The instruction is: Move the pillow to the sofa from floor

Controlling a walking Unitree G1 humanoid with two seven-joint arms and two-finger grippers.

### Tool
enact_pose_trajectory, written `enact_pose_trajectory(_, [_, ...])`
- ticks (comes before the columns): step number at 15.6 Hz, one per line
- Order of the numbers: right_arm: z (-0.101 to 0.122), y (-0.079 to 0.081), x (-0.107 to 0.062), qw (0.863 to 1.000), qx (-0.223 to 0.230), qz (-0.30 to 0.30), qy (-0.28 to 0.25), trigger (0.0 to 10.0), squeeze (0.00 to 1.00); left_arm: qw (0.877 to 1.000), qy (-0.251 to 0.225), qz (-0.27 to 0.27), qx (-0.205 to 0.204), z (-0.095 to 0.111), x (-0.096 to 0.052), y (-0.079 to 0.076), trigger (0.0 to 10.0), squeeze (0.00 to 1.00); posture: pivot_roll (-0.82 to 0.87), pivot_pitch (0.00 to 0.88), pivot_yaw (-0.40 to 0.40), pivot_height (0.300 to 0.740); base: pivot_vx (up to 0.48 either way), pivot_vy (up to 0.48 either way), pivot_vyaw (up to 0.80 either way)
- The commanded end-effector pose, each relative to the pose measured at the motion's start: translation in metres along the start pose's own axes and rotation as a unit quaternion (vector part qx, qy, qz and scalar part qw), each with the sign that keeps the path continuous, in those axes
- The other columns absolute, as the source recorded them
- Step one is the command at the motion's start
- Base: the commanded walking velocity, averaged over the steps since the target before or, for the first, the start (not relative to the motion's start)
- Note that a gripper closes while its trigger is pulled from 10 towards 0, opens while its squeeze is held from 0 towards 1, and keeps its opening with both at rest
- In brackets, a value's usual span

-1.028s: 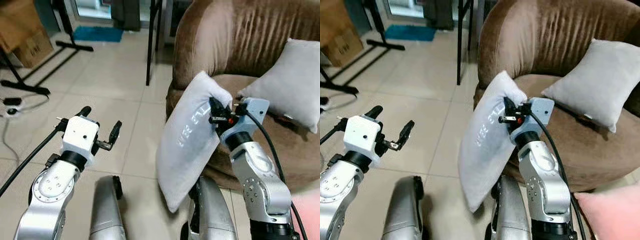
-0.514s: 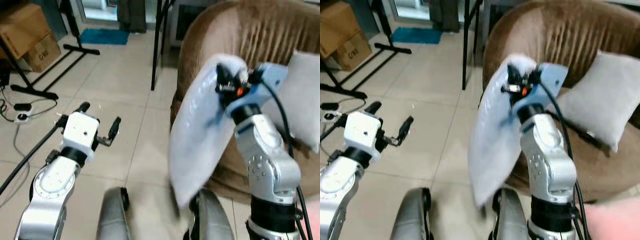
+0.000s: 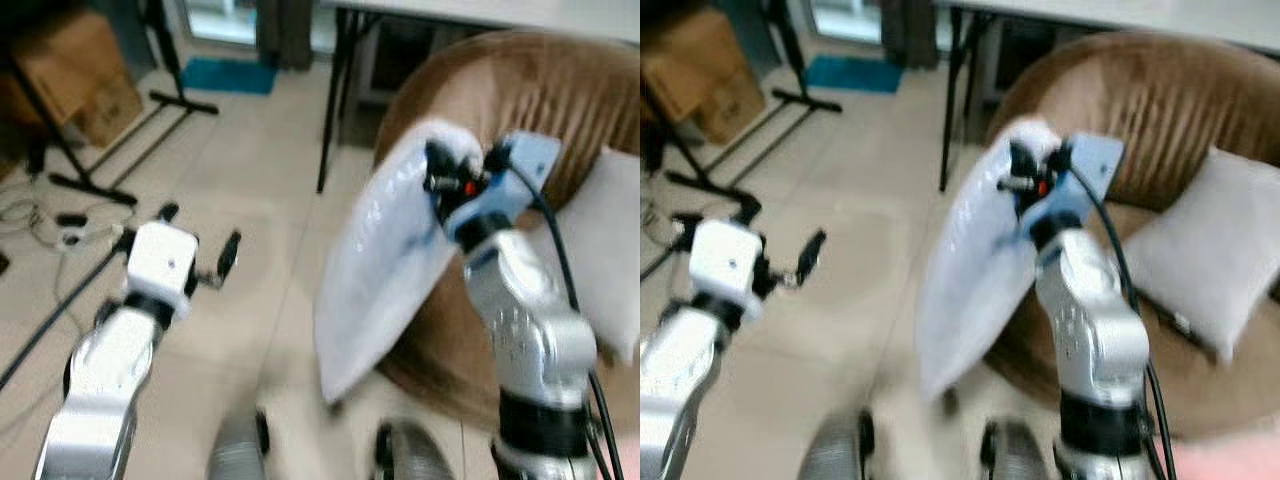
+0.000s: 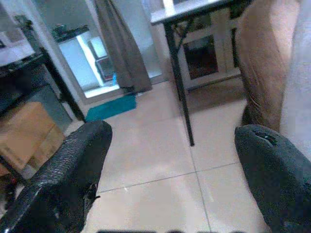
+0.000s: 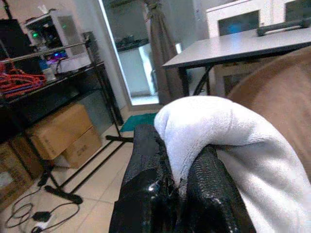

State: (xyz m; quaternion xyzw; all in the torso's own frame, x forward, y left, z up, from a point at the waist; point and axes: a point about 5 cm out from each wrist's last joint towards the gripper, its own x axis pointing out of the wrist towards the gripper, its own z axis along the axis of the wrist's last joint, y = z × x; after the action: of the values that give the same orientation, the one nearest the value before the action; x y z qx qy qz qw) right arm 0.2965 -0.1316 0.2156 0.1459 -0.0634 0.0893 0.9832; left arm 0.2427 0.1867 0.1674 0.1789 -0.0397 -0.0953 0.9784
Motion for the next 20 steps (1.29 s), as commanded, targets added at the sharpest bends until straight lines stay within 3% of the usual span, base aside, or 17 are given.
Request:
enact_pose_trajectory(1, [0.003,-0.002,-0.001,1.000,-0.004,-0.005,-0.012,10.0,0.00,1.000,0.000,0.006,0.001,-0.001,0.000,0.002,10.0,0.00,0.08,0.000,-0.038,0.716,0.000,0.000,0.00])
enact_pose_trajectory(4, [-0.002,-0.007,-0.004,1.000,0.001,-0.021,-0.004,10.0,0.00,1.000,0.000,0.006,0.002,-0.002,0.001,0.004,10.0,0.00,0.08,0.000,-0.036,0.740,0.000,0.000,0.00])
enact_pose_trajectory(8, [-0.006,-0.008,-0.005,1.000,0.005,-0.022,0.003,10.0,0.00,1.000,-0.001,0.004,0.000,-0.003,0.003,0.005,10.0,0.00,0.08,0.000,-0.037,0.740,0.000,0.000,0.00])
enact_pose_trajectory(16, [-0.016,0.001,-0.006,1.000,-0.003,0.001,0.018,10.0,0.00,1.000,-0.010,-0.003,-0.006,-0.003,0.002,0.005,10.0,0.00,0.09,0.000,-0.043,0.740,0.000,0.000,0.00])
enact_pose_trajectory(20, [-0.021,0.003,-0.007,1.000,0.002,0.007,0.029,10.0,0.00,1.000,-0.011,-0.003,-0.006,-0.004,0.001,0.006,10.0,0.00,0.09,0.000,-0.052,0.740,0.261,0.000,-0.20])
